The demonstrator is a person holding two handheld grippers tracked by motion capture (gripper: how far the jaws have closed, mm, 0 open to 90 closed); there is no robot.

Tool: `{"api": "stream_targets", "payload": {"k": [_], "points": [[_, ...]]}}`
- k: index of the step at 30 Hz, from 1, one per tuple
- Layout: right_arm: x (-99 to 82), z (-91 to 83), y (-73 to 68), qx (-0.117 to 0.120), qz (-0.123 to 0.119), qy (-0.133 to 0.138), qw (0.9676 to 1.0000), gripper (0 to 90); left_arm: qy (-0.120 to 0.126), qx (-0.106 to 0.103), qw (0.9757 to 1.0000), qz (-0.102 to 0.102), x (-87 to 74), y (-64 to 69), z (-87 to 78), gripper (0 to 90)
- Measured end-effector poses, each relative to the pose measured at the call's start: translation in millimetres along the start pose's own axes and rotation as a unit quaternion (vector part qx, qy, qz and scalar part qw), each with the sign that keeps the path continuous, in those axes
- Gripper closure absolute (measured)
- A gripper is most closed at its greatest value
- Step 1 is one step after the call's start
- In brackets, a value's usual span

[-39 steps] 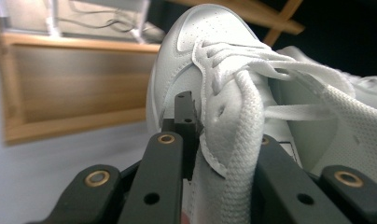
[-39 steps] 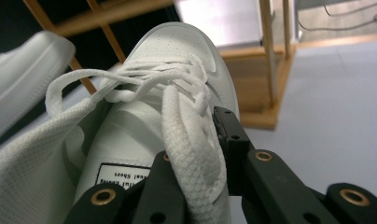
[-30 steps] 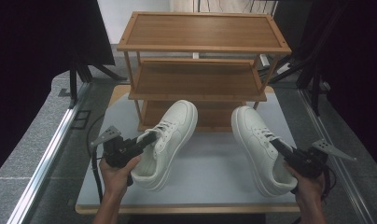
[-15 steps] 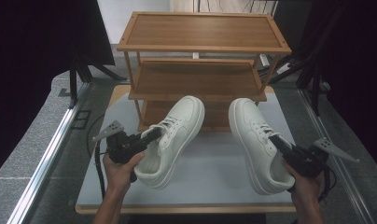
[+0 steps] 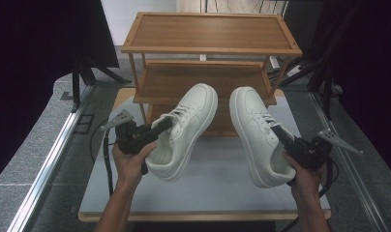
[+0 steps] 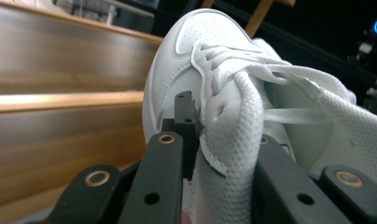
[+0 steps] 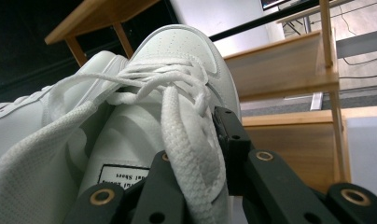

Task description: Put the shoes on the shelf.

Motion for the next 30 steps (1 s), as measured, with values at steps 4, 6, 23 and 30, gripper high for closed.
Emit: {"api": "stream_targets", "payload": {"k": [4, 6, 23, 30], "points": [[10.5, 8.2, -3.2, 0.003, 0.005, 0.006, 1.0, 82.2, 0.006, 0.004, 1.0, 0.002, 11.8, 0.9, 5.5, 82.2], [19.7, 15.0, -5.9, 0.003, 0.001, 0.007, 1.0, 81.9, 0.002, 0.001, 1.0, 0.003, 18.4, -0.6, 8.7, 82.2], [45.7, 70.4, 2.4, -0.031, 0.037, 0.0, 0.9988, 81.3, -0.001, 0.016, 0.9994, -0.031, 51.1, -22.2, 40.7, 81.8], [51.9, 91.2, 2.1, -0.049, 0.051, -0.007, 0.9975, 80.9, 0.004, 0.034, 0.9989, -0.031, 61.5, -23.1, 56.4, 81.8]]}}
Point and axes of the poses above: each handheld gripper's, and its own axes: z roughly forward along the jaws, x roughly out of its top, y roughly to its right, the point moved 1 cm from there along z, roughly forward along the jaws, and after that the axes turned 4 degrees about -z, right-handed, at the moved point
